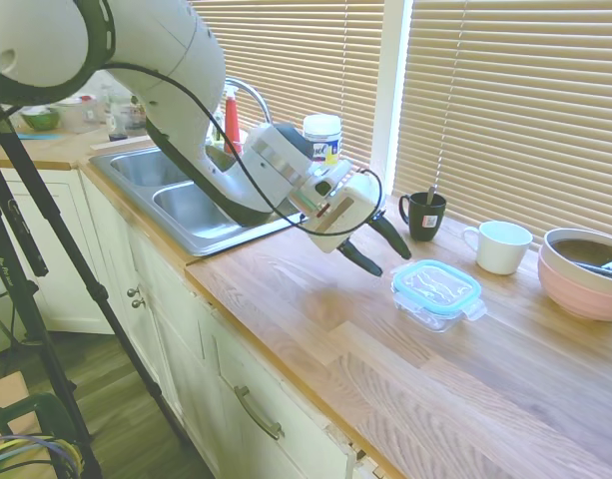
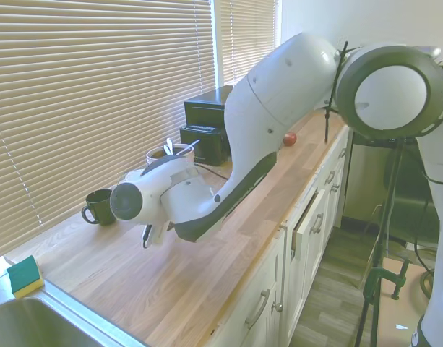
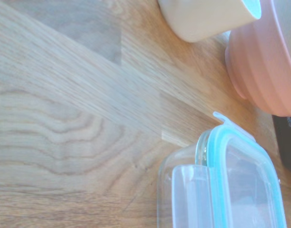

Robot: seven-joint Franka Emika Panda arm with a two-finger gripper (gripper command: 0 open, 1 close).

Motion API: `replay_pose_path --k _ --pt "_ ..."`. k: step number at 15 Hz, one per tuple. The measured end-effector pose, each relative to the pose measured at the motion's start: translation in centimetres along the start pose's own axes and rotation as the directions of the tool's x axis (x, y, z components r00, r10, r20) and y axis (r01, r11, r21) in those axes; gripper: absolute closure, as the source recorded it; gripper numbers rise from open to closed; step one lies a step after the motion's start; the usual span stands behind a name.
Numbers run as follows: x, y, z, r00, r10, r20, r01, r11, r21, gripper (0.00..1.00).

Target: Uncover the lid of the food container

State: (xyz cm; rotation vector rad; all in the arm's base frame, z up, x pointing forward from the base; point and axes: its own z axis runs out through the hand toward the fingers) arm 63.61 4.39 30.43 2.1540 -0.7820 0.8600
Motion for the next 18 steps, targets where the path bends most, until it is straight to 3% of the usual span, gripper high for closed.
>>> replay_pose_path --k 8,9,18 --pt "-0.8 -1.5 1.3 0.992 -0.058 -0.108 0.049 0.995 -0.086 0.00" --pt "-0.8 -1.7 1.6 0.991 -0.063 -0.115 0.053 0.994 -0.094 1.00" --pt "-1.4 -1.3 2.9 0.987 -0.093 -0.133 0.068 0.981 -0.182 1.00"
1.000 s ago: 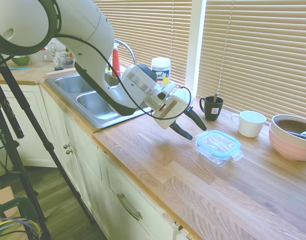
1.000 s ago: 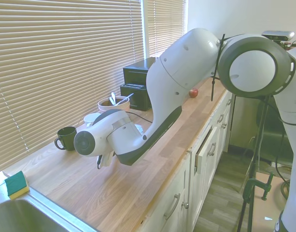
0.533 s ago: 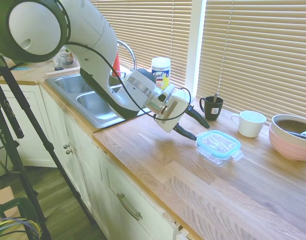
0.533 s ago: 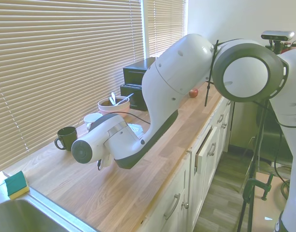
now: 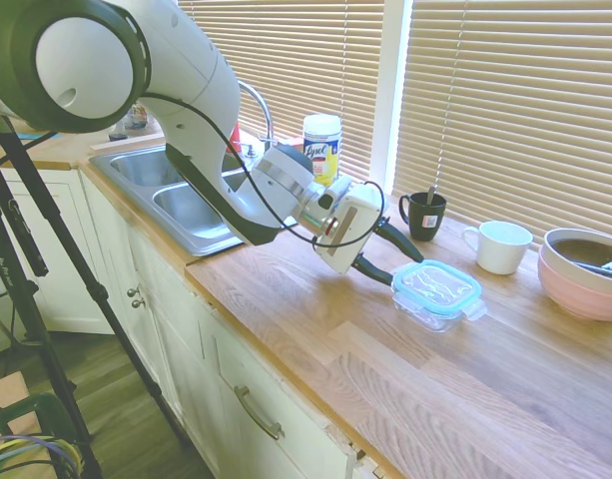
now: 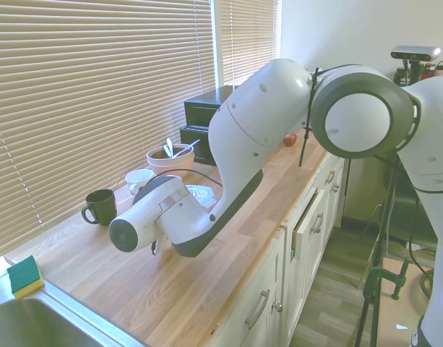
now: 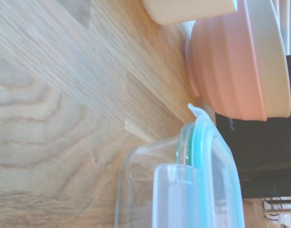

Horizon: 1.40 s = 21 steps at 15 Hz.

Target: Uncover the lid of the food container

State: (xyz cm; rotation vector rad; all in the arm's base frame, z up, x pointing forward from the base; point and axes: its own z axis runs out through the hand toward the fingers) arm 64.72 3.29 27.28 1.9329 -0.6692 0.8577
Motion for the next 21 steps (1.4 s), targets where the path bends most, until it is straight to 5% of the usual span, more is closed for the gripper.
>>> replay_pose_path --k 21 --pt "1.3 0.5 -1.9 1.000 0.001 -0.014 -0.001 1.000 -0.007 1.00"
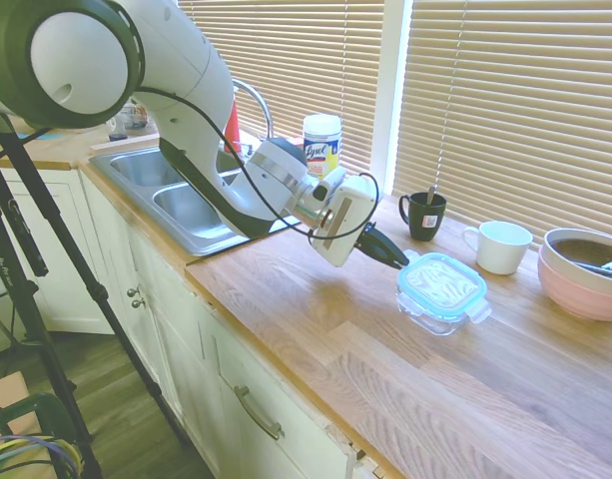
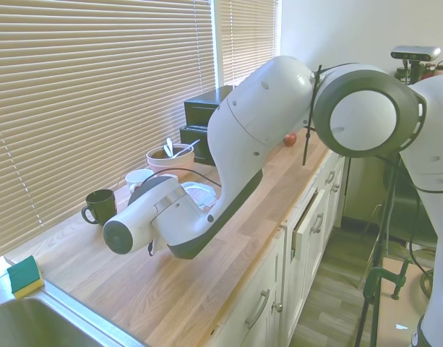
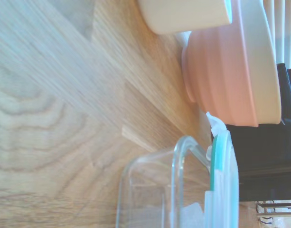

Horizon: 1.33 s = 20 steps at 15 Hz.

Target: Uncover the lid of the food container

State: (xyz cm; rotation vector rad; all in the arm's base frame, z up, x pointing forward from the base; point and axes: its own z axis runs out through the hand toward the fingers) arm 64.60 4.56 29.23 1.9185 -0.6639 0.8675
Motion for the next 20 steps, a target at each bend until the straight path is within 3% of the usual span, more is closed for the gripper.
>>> replay_pose_path --k 4,10,15,18,20 --pt "2.5 2.1 -0.1 1.000 0.030 -0.007 -0.030 0.999 -0.041 1.00" --pt "6.6 7.5 3.9 0.996 0.092 0.007 -0.090 0.988 -0.127 1.00" --pt "9.8 12.2 5.4 0.980 0.190 0.049 -0.181 0.971 -0.156 1.00" --pt "12.7 15.1 3.7 0.967 0.249 0.054 -0.242 0.964 -0.113 1.00" --pt "14.4 16.0 0.5 0.955 0.290 0.060 -0.289 0.957 -0.031 1.00"
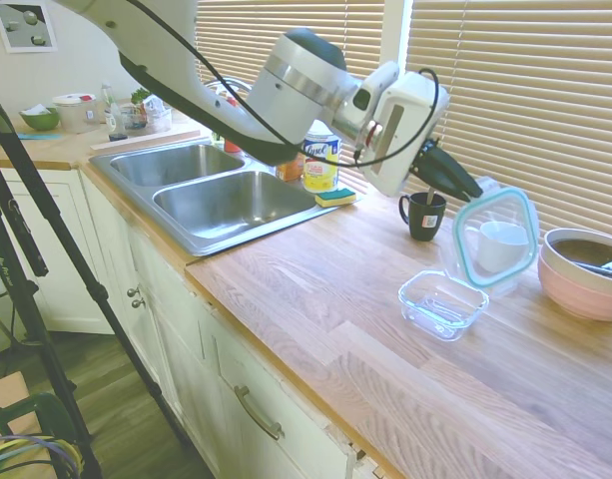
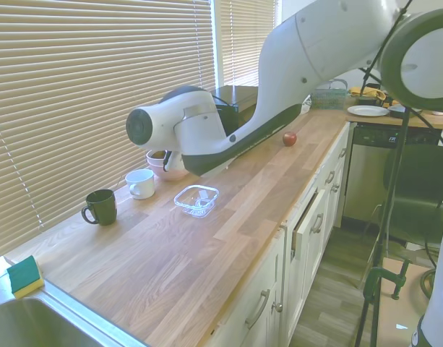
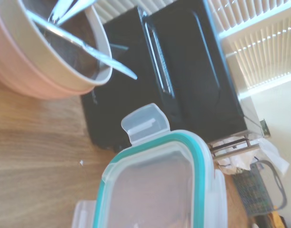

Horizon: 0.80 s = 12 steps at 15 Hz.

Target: Uncover the lid of the food container

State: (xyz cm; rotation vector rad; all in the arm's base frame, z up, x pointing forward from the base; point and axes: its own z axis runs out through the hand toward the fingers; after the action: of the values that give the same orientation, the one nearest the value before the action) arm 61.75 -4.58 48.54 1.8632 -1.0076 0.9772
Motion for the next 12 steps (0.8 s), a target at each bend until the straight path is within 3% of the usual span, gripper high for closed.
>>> replay_pose_path --k 3,7,10,12 --pt "0.8 -0.6 -6.1 0.998 0.044 0.047 -0.051 0.988 0.149 1.00" --pt "0.2 -1.9 -10.8 0.988 0.063 0.144 -0.104 0.949 0.297 1.00" --pt "-1.4 -2.9 -12.8 0.948 0.030 0.317 -0.161 0.904 0.396 1.00" --pt "-2.4 -3.1 -12.6 0.898 -0.015 0.439 -0.196 0.880 0.433 1.00"
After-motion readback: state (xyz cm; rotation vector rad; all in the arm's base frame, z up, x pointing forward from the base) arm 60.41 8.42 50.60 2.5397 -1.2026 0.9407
